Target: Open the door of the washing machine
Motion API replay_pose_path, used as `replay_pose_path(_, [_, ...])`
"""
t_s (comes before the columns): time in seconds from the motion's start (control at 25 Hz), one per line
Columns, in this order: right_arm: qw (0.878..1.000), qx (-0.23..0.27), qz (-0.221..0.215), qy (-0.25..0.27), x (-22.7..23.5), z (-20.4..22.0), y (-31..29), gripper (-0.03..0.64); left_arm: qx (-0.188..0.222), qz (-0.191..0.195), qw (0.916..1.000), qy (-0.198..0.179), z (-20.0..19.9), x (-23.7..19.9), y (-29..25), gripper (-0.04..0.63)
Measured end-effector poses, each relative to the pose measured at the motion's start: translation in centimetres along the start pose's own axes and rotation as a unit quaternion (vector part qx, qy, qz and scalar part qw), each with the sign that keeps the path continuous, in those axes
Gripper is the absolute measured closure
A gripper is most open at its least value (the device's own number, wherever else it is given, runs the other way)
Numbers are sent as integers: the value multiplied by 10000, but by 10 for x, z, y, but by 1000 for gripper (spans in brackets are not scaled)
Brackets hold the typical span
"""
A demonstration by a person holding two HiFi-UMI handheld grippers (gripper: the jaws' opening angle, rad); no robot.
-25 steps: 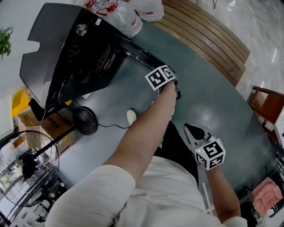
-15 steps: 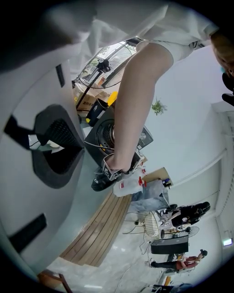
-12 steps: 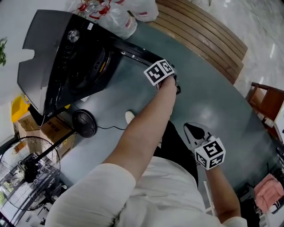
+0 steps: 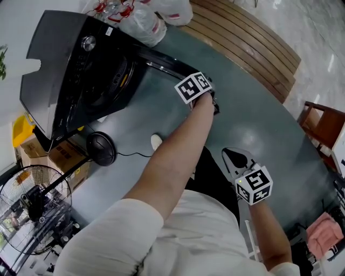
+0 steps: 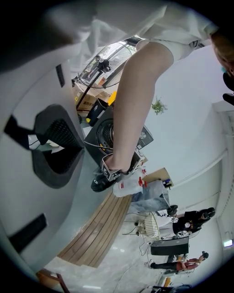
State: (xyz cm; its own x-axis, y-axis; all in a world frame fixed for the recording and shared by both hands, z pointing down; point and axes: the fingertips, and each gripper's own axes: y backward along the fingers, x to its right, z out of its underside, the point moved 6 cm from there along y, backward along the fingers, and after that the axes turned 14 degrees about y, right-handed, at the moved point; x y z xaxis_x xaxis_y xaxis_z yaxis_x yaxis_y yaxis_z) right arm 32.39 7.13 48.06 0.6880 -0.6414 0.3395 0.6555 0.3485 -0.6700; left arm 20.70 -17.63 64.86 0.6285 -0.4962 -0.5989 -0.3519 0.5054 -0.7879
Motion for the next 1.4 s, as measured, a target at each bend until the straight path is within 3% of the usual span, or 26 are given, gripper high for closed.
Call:
replay_pose_path(0.36, [10000, 3, 9, 68, 3, -3, -1, 607, -115, 17, 9999, -118, 1, 3, 3, 535])
replay_pose_path(0.64, [9998, 4, -14, 174, 3, -9, -4, 607, -239, 342, 9986, -324, 0, 13, 17, 535])
replay_pose_path(0.92, [9990, 45, -56, 451, 2, -25, -12, 607, -381, 796, 9929, -803, -14, 20, 49, 538])
replay_pose_path(1.08, [9979, 121, -94, 624, 3, -35, -9, 607, -566, 1290, 9787, -1496, -10, 29, 89, 546])
replay_pose_path(1.24, [9962, 201, -138, 834, 2, -48, -8, 607, -821, 1744, 9537, -2309, 0, 28, 143, 554])
replay_pose_path(1.4, [9939, 283, -184, 1052, -2, -63, -5, 607, -981, 2137, 9367, -2595, 4, 19, 202, 557])
